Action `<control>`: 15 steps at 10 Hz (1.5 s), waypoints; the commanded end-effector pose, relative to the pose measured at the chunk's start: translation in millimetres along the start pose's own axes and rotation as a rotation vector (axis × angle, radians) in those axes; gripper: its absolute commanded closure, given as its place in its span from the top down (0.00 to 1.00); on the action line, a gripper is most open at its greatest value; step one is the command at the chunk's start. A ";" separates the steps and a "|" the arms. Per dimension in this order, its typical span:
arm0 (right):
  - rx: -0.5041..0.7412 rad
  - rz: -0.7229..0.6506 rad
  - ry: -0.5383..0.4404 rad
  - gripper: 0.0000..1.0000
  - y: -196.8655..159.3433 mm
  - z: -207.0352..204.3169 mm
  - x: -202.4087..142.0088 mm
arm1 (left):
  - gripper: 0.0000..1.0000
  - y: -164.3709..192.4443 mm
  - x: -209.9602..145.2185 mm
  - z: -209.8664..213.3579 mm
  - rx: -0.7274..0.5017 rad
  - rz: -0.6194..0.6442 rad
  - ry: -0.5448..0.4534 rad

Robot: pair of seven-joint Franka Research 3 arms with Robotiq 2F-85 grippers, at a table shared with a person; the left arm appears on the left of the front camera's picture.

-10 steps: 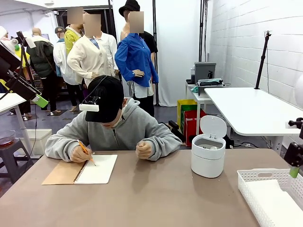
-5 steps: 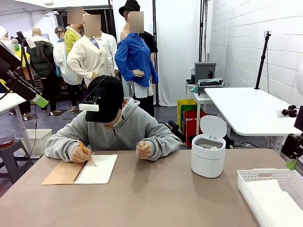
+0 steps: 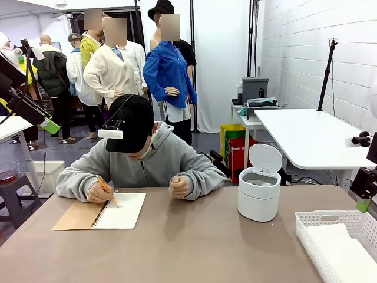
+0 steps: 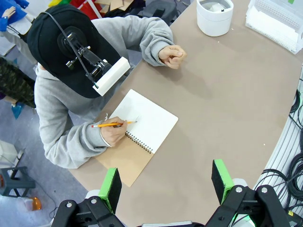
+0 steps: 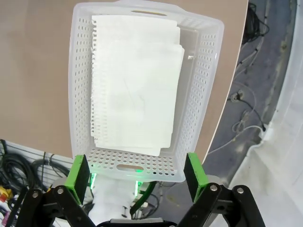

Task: Sort the paper based on its condition.
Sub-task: If a person hands you a paper, place it in the Organizing basket , and if it's crumpled, put it in the Trash can.

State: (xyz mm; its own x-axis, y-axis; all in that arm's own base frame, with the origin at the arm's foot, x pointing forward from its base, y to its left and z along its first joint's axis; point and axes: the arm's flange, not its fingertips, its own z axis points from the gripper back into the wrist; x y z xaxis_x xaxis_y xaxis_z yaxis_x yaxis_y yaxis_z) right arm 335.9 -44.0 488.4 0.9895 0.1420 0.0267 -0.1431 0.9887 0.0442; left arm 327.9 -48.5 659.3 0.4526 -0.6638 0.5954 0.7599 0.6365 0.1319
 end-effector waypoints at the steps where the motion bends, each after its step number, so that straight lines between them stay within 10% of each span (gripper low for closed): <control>1: -0.006 -0.006 0.003 1.00 -1.7 -2.1 1.7 | 1.00 -0.1 -0.7 0.0 0.002 0.001 0.001; 8: 0.005 0.241 -0.041 1.00 46.9 14.2 8.9 | 1.00 -0.1 -0.7 0.0 0.002 0.001 0.001; 15: 0.255 0.569 -0.417 1.00 173.2 74.1 75.3 | 1.00 -0.1 -0.7 0.0 0.002 0.001 0.001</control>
State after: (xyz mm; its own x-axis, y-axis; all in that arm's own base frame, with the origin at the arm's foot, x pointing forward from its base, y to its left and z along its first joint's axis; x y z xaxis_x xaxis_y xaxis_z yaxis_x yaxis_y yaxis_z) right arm 363.2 131.3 568.6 0.7126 0.5552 0.4289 -0.6437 0.7606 0.0847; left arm 327.8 -48.5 659.3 0.4525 -0.6639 0.5954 0.7600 0.6364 0.1320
